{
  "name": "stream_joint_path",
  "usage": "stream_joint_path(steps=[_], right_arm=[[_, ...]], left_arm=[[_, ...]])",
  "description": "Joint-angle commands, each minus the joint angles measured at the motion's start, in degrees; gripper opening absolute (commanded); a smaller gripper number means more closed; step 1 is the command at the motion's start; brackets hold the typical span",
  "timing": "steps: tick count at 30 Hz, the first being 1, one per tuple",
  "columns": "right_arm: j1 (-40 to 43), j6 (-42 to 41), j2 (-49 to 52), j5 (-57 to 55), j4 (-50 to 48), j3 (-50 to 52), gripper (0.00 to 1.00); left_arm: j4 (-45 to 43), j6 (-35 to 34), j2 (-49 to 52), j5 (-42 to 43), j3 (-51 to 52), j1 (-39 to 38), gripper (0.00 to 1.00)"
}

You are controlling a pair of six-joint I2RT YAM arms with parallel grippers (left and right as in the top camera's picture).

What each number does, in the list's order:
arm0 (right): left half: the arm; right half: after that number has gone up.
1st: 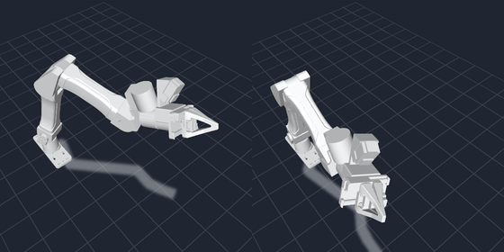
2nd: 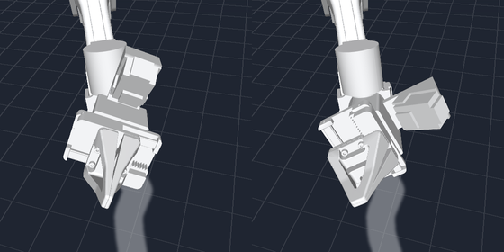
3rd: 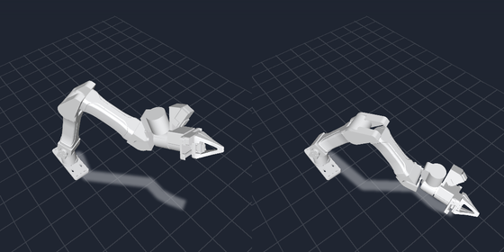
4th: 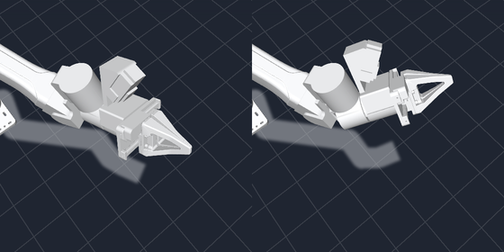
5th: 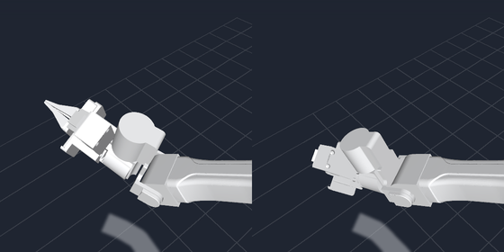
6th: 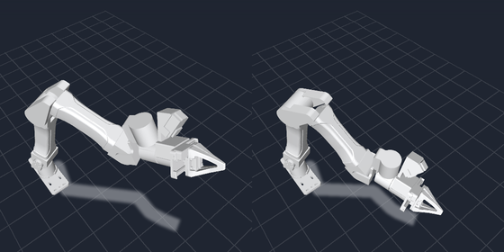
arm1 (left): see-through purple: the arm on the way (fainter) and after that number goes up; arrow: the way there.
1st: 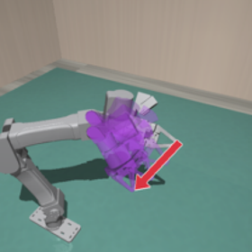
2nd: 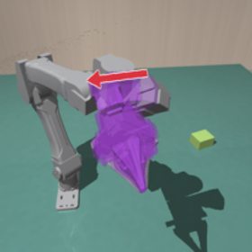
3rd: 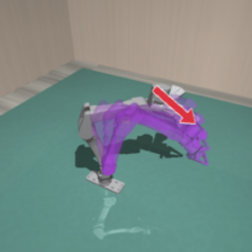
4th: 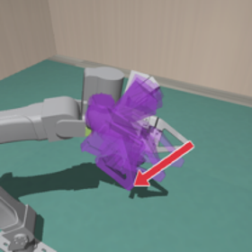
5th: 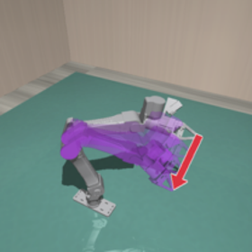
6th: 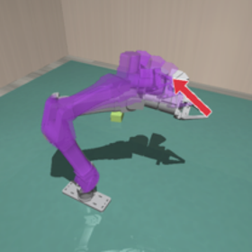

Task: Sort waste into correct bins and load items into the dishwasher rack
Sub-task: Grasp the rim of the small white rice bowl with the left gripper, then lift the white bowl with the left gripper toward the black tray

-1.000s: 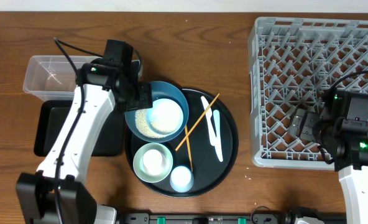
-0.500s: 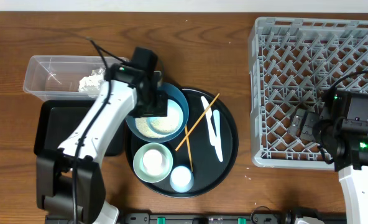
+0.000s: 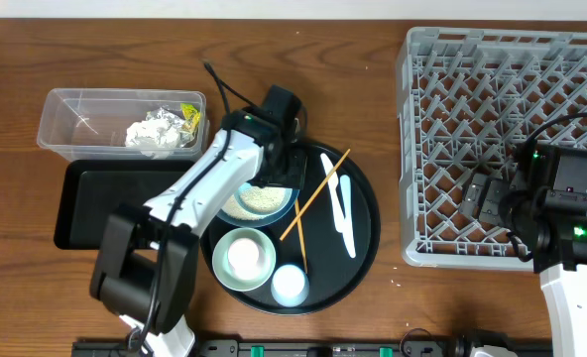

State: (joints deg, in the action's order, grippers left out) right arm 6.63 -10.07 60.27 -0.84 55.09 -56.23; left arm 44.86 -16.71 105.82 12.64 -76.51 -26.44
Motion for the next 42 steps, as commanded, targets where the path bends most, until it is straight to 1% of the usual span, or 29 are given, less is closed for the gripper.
stream_joint_path(steps=[1,4,5,7,12,15,16,21,23,27,30,37,42], right_arm=[[0.5,0.5,0.1,0.2,0.2,-1.1,0.99],[0.5,0.5,0.1,0.2,0.2,-1.1,0.99],[0.5,0.5,0.1,0.2,0.2,-1.1,0.99],[0.5,0.5,0.1,0.2,0.2,-1.1,0.99],[0.5,0.5,0.1,0.2,0.2,-1.1,0.99],[0.5,0.5,0.1,0.2,0.2,-1.1,0.99],[0.5,0.5,0.1,0.2,0.2,-1.1,0.99],[0.5,0.5,0.1,0.2,0.2,-1.1,0.99],[0.5,0.5,0.1,0.2,0.2,-1.1,0.99],[0.5,0.5,0.1,0.2,0.2,-1.1,0.99],[0.5,0.5,0.1,0.2,0.2,-1.1,0.99],[0.5,0.5,0.1,0.2,0.2,-1.1,0.98],[0.5,0.5,0.1,0.2,0.2,-1.1,0.99]], left_arm=[[-0.2,-3.0,2.3,-2.2,0.3,-0.1,0.56],[-0.2,-3.4,3.9,-2.2,0.3,-0.1,0.55],[-0.2,-3.4,4.3,-2.2,0.3,-0.1,0.52],[-0.2,-3.4,5.2,-2.2,0.3,-0.1,0.48],[-0.2,-3.6,5.8,-3.7,0.3,-0.1,0.45],[-0.2,-3.6,5.8,-4.4,0.3,-0.1,0.36],[-0.2,-3.6,5.8,-4.4,0.3,-0.1,0.32],[-0.2,-3.6,5.8,-5.3,0.3,-0.1,0.22],[-0.2,-3.5,5.8,-6.1,0.3,-0.1,0.15],[-0.3,-3.5,5.8,-6.7,0.3,-0.1,0.13],[-0.4,-3.5,5.8,-8.3,0.3,-0.1,0.06],[2.3,-3.5,4.7,-8.2,-2.1,-0.1,0.06],[3.7,-3.5,0.7,-8.2,-3.7,-0.1,0.06]])
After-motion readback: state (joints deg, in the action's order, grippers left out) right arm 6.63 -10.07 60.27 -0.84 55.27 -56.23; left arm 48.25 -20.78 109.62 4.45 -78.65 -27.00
